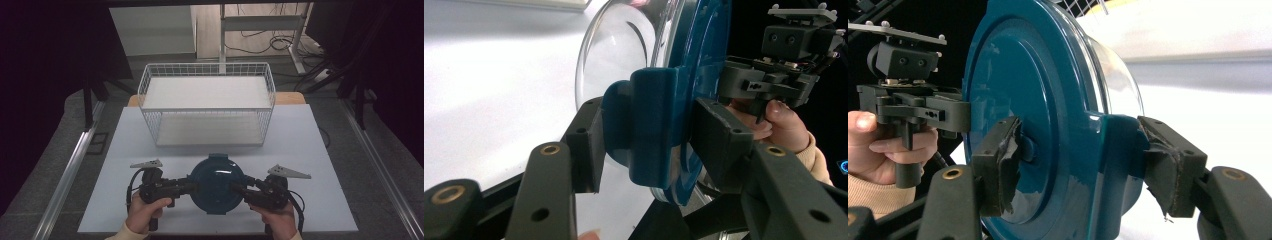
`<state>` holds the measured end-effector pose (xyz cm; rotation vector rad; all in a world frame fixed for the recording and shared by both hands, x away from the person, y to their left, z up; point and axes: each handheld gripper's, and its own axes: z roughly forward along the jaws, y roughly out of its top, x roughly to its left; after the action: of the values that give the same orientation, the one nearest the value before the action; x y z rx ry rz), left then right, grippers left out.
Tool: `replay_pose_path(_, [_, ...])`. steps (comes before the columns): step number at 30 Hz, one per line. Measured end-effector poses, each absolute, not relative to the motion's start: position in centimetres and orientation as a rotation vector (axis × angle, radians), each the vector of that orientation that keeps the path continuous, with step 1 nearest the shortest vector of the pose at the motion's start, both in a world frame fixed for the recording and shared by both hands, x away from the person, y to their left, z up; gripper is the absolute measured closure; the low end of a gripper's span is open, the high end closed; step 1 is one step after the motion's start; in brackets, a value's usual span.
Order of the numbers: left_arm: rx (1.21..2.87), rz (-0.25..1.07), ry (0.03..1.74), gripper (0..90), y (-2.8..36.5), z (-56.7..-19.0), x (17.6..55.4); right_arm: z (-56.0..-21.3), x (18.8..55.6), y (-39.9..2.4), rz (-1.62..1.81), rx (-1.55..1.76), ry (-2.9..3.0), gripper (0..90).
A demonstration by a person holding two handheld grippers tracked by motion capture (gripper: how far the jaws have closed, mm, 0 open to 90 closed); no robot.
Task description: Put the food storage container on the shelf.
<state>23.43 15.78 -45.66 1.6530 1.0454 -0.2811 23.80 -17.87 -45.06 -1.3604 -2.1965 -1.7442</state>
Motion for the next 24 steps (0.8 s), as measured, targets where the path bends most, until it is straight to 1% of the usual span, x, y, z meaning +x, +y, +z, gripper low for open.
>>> replay_pose_path(5, [1.65, -0.248, 1.02, 49.5, 15.8, -44.6, 22.9, -43.9, 23.3, -17.8, -1.778, -1.33, -2.224, 36.7])
replay_pose_path(12, [1.65, -0.226, 1.002, 49.5, 16.0, -43.9, 22.9, -43.2, 23.2, -17.6, -1.801, -1.317, -2.237, 36.6])
replay_pose_path(24, [1.662, -0.188, 0.958, 49.8, 16.3, -42.2, 23.6, -41.6, 24.0, -17.4, -1.833, -1.272, -2.267, 36.7])
